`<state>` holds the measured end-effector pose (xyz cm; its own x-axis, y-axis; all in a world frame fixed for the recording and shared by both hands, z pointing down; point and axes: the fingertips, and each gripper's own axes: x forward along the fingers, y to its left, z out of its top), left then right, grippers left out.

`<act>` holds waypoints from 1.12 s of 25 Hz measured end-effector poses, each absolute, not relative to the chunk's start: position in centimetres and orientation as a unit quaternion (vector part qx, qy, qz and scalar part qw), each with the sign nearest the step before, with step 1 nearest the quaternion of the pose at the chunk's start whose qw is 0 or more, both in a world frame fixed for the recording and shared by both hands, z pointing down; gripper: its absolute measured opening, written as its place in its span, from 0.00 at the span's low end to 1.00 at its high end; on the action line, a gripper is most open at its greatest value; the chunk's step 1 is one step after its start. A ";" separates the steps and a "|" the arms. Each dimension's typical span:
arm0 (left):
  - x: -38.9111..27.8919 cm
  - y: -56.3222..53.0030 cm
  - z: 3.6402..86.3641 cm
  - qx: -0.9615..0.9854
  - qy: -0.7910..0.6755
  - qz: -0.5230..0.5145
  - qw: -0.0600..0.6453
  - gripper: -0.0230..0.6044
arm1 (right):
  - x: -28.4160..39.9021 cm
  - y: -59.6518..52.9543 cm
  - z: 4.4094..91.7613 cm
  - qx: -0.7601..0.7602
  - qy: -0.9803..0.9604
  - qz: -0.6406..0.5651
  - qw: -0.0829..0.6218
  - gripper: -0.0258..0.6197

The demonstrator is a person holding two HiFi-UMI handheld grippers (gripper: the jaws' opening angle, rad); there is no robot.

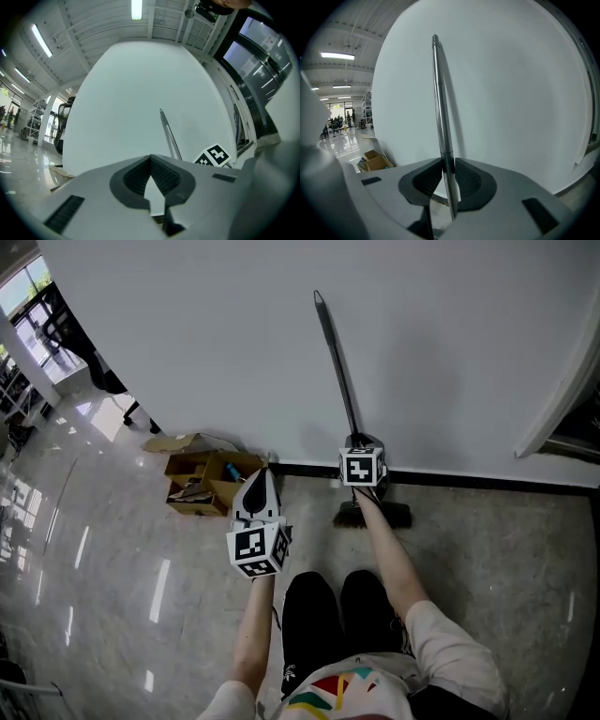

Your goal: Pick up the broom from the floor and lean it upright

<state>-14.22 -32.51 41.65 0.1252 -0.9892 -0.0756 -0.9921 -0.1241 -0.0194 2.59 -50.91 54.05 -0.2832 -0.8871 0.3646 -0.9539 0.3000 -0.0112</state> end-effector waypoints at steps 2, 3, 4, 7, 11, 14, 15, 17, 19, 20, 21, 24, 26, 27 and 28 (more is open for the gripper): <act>-14.4 -32.3 41.7 -0.750 0.661 0.020 0.028 0.11 | 2.6 -51.2 54.1 0.583 -0.790 0.116 0.149 0.17; -14.5 -32.2 41.6 -0.750 0.660 0.020 0.028 0.11 | 2.6 -51.3 54.1 0.585 -0.789 0.115 0.150 0.17; -14.6 -32.2 41.5 -0.751 0.660 0.020 0.029 0.11 | 2.7 -51.4 54.1 0.587 -0.787 0.112 0.152 0.17; -15.1 -32.3 41.1 -0.750 0.660 0.021 0.032 0.11 | 2.7 -51.9 53.9 0.596 -0.781 0.098 0.155 0.18; -15.7 -32.1 40.7 -0.746 0.664 0.031 0.032 0.11 | 2.6 -52.0 52.6 0.602 -0.782 0.073 0.144 0.30; -15.6 -31.8 40.4 -0.748 0.662 0.036 0.030 0.11 | 2.4 -51.1 51.4 0.595 -0.791 0.075 0.123 0.31; -15.5 -31.7 40.1 -0.750 0.659 0.038 0.030 0.11 | 2.6 -50.6 50.9 0.595 -0.793 0.076 0.108 0.31; -15.1 -31.0 39.4 -0.754 0.655 0.044 0.032 0.11 | 2.9 -49.0 49.2 0.591 -0.800 0.089 0.056 0.31; -15.1 -30.2 38.4 -0.754 0.654 0.049 0.040 0.11 | 2.2 -46.9 47.3 0.568 -0.816 0.109 0.010 0.31; -15.2 -29.8 37.9 -0.753 0.654 0.053 0.044 0.11 | 1.7 -45.8 46.6 0.550 -0.827 0.116 0.000 0.31; -15.2 -29.4 37.5 -0.754 0.653 0.058 0.046 0.11 | 1.1 -44.5 45.8 0.530 -0.840 0.116 -0.006 0.31; -14.6 -27.6 36.7 -0.758 0.647 0.071 0.048 0.11 | -0.4 -39.9 43.2 0.483 -0.872 0.084 -0.019 0.27; -14.2 -26.0 36.2 -0.759 0.644 0.076 0.052 0.11 | -0.8 -36.8 41.7 0.480 -0.876 0.046 -0.009 0.06; -14.0 -25.1 35.9 -0.760 0.643 0.078 0.054 0.11 | -1.0 -35.2 41.1 0.477 -0.878 0.029 -0.003 0.06; -13.7 -24.3 35.8 -0.761 0.642 0.080 0.057 0.11 | -1.3 -33.6 40.7 0.469 -0.883 0.018 0.002 0.06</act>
